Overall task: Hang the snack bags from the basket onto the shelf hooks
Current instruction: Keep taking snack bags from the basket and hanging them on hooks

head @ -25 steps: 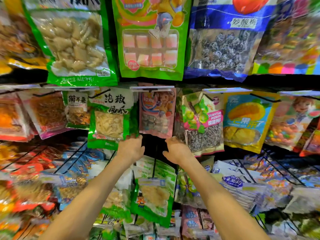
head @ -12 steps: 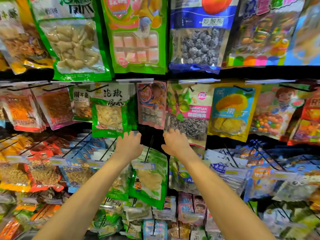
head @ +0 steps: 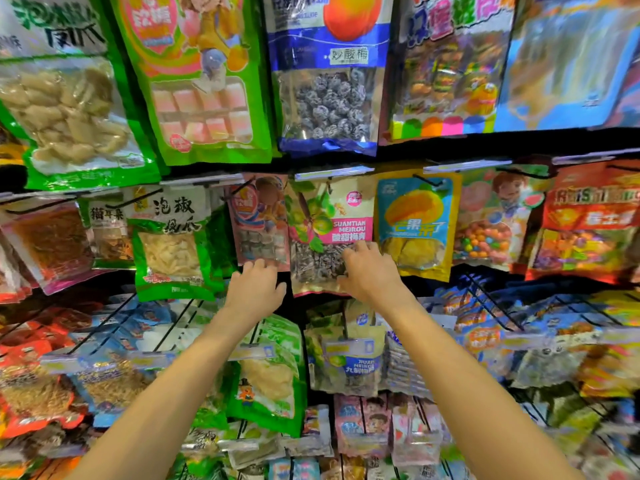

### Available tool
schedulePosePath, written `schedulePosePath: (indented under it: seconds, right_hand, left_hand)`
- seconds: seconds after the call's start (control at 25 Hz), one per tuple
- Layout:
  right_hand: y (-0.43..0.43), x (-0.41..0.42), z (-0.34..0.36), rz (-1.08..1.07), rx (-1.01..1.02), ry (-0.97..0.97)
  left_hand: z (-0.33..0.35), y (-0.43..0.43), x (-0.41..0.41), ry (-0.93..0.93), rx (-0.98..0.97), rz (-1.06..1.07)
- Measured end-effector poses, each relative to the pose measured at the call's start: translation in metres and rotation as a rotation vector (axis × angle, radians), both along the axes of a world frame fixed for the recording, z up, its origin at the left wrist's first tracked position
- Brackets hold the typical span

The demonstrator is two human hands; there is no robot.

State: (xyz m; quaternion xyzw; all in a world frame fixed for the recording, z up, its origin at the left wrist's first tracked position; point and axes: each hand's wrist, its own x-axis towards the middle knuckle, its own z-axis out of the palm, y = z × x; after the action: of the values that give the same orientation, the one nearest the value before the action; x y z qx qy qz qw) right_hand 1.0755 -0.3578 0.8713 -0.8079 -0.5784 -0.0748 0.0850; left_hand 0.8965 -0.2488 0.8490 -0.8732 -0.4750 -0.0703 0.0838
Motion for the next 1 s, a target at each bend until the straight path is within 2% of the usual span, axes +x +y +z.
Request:
schedulePosePath:
  seconds: [0.12, 0.28, 0.48, 0.6, 0.76, 0.88, 1.0]
  right_hand:
    - [0.007, 0.019, 0.010, -0.068, 0.006, -0.021]
    - [0.020, 0.047, 0.020, -0.140, 0.083, 0.000]
    - [0.043, 0.072, 0.026, -0.193, 0.274, 0.340]
    - [0.059, 0.080, 0.031, -0.138, 0.442, 0.572]
    - [0.089, 0.083, 0.034, -0.111, 0.562, 0.724]
    - [0.103, 0.081, 0.039, -0.112, 0.645, 0.830]
    - [0.108, 0.080, 0.040, -0.125, 0.697, 0.952]
  left_hand:
    - [0.010, 0.011, 0.017, -0.070, -0.016, -0.005]
    - [0.030, 0.033, 0.038, -0.360, -0.060, -0.042]
    - [0.048, 0.075, 0.064, -0.680, -0.267, -0.025]
    - [0.054, 0.094, 0.080, -0.886, -0.296, -0.024]
    - [0.055, 0.103, 0.098, -1.179, -0.479, -0.085]
    - [0.059, 0.098, 0.110, -1.338, -0.457, -0.172]
    - [0.057, 0.100, 0.118, -1.407, -0.426, -0.119]
